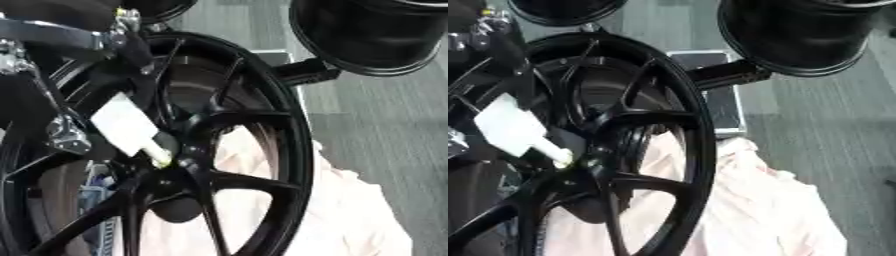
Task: Pull the pin out of the wheel hub.
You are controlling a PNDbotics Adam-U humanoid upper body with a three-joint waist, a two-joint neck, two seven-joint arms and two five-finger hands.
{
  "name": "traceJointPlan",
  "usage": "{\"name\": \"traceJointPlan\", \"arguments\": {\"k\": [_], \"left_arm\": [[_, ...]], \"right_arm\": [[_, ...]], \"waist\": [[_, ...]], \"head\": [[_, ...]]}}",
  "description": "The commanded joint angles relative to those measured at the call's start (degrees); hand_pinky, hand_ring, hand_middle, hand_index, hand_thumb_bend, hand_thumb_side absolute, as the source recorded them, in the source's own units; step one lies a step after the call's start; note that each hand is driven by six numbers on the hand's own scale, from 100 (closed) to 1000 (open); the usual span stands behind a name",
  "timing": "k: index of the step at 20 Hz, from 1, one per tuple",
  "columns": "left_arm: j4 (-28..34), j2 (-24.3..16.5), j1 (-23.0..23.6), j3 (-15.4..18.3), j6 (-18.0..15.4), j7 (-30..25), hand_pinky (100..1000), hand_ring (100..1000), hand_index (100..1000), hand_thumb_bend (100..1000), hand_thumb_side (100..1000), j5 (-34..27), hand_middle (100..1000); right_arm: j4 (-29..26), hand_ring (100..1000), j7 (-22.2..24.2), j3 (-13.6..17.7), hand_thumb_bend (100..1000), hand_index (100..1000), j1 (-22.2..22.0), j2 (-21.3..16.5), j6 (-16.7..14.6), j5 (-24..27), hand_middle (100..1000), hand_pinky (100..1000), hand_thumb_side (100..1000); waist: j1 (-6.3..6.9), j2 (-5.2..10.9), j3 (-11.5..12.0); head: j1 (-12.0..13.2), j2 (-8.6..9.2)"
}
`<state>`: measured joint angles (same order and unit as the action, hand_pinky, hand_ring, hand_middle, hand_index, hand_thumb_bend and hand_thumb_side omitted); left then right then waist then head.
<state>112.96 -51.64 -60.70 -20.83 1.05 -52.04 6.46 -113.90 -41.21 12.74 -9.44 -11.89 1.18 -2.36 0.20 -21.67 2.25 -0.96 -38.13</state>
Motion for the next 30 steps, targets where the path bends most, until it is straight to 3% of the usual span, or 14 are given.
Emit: {"name": "traceJointPlan", "arguments": {"k": [1, 6, 10, 15, 18, 20, 21, 22, 23, 27, 30], "left_arm": [[-1.96, -1.14, -2.13, 5.31, 1.02, 0.07, 624, 289, 364, 438, 100, -1.04, 210], [-7.87, -4.19, -1.92, 12.05, 1.43, 1.41, 623, 278, 363, 438, 100, 0.38, 208], [-15.27, -9.68, 2.43, 17.53, 2.23, 5.46, 627, 276, 365, 421, 100, 3.2, 210], [-29.32, -14.17, 7.84, 25.07, 4.18, 13.16, 633, 270, 374, 352, 100, 5.45, 214], [-36.73, -15.22, 10.37, 27.58, 4.56, 17.92, 651, 293, 403, 337, 100, 7.3, 238], [-39.71, -15.33, 11.86, 28.01, 3.89, 19.86, 744, 463, 563, 407, 100, 7.71, 407], [-40.98, -15.19, 12.82, 27.97, 3.22, 20.18, 851, 688, 788, 483, 100, 7.59, 679], [-41.97, -15.09, 13.6, 27.85, 2.44, 20.13, 880, 757, 833, 504, 100, 7.38, 752], [-42.65, -14.88, 14.29, 27.59, 1.49, 19.89, 903, 796, 872, 499, 100, 7.08, 803], [-44.01, -14.18, 15.6, 26.63, -1.46, 18.82, 920, 834, 927, 530, 100, 5.54, 867], [-44.45, -13.92, 15.77, 26.34, -1.87, 18.79, 914, 824, 919, 527, 100, 5.91, 859]], "right_arm": [[-0.69, 637, -0.37, 0.64, 100, 689, -0.36, -1.16, -0.09, 0.06, 583, 601, 470], [-0.69, 638, -0.78, 0.91, 100, 690, -0.82, -1.21, -0.11, -0.27, 583, 602, 470], [-0.69, 637, -1.25, 1.26, 100, 690, -1.12, -1.09, -0.14, -0.68, 583, 602, 470], [-0.69, 637, -1.76, 1.59, 100, 690, -1.3, -0.87, -0.2, -1.07, 583, 603, 470], [-0.69, 636, -1.87, 1.64, 100, 690, -1.24, -0.71, -0.25, -1.08, 582, 603, 470], [-0.69, 636, -1.85, 1.63, 100, 690, -1.17, -0.62, -0.29, -1.03, 582, 603, 470], [-0.69, 635, -1.83, 1.61, 100, 690, -1.15, -0.57, -0.31, -0.99, 582, 603, 470], [-0.69, 635, -1.79, 1.59, 100, 690, -1.15, -0.54, -0.34, -0.95, 582, 603, 470], [-0.69, 635, -1.75, 1.58, 100, 690, -1.13, -0.52, -0.37, -0.92, 582, 603, 470], [-0.69, 635, -1.55, 1.45, 100, 690, -1.07, -0.43, -0.42, -0.65, 582, 603, 470], [-0.69, 635, -1.53, 1.5, 100, 690, -1.1, -0.46, -0.5, -0.55, 582, 603, 470]], "waist": [[0.1, 1.41, 0.27], [0.07, 1.69, 1.17], [0.02, 1.73, 2.05], [-0.14, 1.84, 2.81], [-0.41, 1.85, 2.88], [-0.65, 1.85, 2.84], [-0.82, 1.86, 2.77], [-0.96, 1.87, 2.7], [-1.1, 1.9, 2.61], [-1.49, 2.01, 2.34], [-1.61, 2.14, 2.31]], "head": [[-0.43, 0.51], [-0.95, 0.11], [-1.44, -0.3], [-1.41, -0.43], [-1.22, -0.28], [-1.16, -0.12], [-1.09, -0.02], [-1.01, 0.05], [-0.9, 0.13], [-0.81, 0.29], [-0.79, 0.34]]}}
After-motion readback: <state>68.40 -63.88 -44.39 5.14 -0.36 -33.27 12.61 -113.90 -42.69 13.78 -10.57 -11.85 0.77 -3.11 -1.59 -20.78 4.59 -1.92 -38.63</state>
